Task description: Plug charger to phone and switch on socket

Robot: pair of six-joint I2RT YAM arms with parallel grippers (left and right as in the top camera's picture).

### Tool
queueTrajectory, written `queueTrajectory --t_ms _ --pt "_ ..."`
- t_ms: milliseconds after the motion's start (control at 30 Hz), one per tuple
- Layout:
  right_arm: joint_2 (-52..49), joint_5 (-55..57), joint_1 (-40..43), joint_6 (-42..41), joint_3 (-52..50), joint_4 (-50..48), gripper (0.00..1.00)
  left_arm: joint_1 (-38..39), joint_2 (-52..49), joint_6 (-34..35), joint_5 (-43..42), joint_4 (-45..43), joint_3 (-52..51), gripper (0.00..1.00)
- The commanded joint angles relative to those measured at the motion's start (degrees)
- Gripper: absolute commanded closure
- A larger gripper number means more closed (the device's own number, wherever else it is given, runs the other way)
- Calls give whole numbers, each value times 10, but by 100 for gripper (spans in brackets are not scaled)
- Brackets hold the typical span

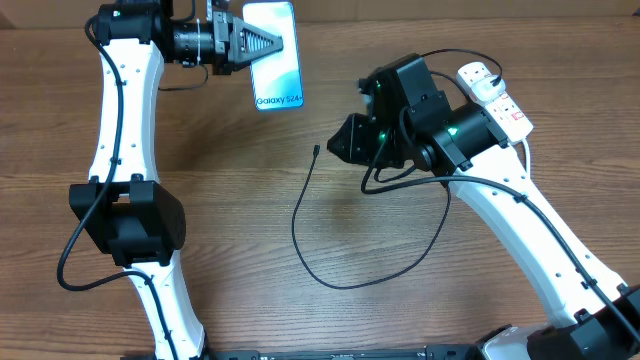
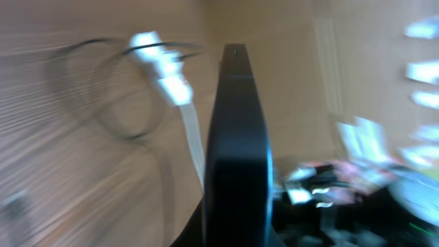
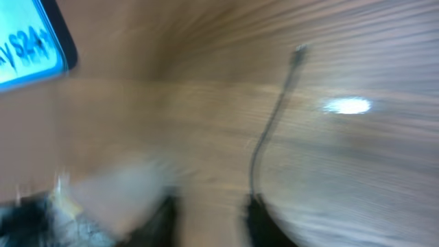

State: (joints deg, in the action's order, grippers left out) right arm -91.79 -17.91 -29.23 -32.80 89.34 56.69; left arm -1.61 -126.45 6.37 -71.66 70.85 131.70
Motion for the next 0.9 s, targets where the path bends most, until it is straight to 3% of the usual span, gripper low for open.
queueTrajectory --t_ms 0,100,367,633,767,867 --pt "-13 144 1 -63 7 0 32 1 10 11 238 30 5 96" --pt "-27 174 4 -67 7 0 21 24 10 11 398 61 5 96" --pt "-78 222 23 -96 7 -2 20 103 9 66 674 77 4 96" --pt "-114 163 16 -91 7 -53 13 138 -7 102 782 71 4 96" --pt "-134 89 10 -72 10 -99 13 99 -7 119 731 77 4 96" --pt "-159 62 11 -73 37 -81 17 71 -8 118 698 87 4 96"
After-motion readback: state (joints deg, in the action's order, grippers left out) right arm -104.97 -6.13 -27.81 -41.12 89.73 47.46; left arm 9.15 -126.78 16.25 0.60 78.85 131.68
